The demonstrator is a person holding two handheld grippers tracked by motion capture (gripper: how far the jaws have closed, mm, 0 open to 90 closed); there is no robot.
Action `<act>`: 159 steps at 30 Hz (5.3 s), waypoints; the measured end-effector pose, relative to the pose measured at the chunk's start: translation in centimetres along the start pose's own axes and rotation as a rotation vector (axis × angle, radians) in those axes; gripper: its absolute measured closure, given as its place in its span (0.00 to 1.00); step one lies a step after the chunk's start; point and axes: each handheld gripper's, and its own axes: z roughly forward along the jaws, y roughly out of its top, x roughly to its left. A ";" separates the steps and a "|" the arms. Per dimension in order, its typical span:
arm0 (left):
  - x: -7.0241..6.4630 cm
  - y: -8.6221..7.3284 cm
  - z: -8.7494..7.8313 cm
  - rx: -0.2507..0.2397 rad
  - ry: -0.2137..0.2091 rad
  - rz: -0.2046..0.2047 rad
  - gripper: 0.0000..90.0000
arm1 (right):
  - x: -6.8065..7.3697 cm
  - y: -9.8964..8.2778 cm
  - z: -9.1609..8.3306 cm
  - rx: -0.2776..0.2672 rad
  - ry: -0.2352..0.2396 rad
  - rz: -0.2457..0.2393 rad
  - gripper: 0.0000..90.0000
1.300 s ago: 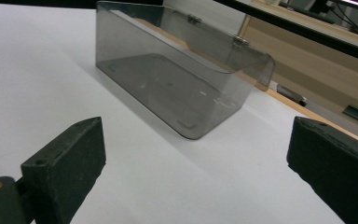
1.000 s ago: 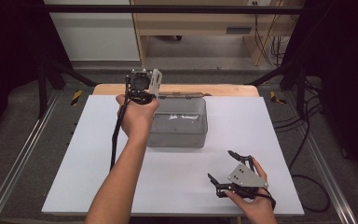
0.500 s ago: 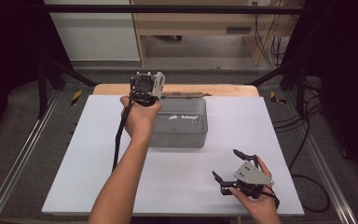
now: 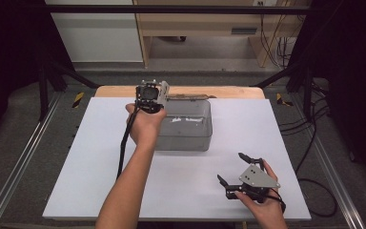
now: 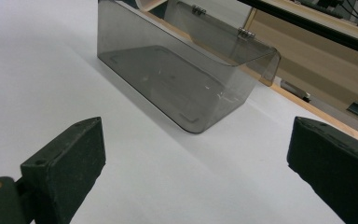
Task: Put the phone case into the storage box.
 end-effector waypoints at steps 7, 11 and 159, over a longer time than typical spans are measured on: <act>-0.2 -0.5 1.0 0.023 -0.007 0.000 0.90 | -0.1 -0.1 -0.1 0.001 -0.001 0.001 0.05; -0.1 -0.7 1.4 0.036 -0.010 -0.004 0.90 | -0.2 -0.1 -0.1 0.003 -0.002 0.004 0.05; 2.1 -3.8 6.3 0.214 0.013 -0.040 0.88 | -0.1 -0.4 0.2 0.038 0.043 0.008 0.05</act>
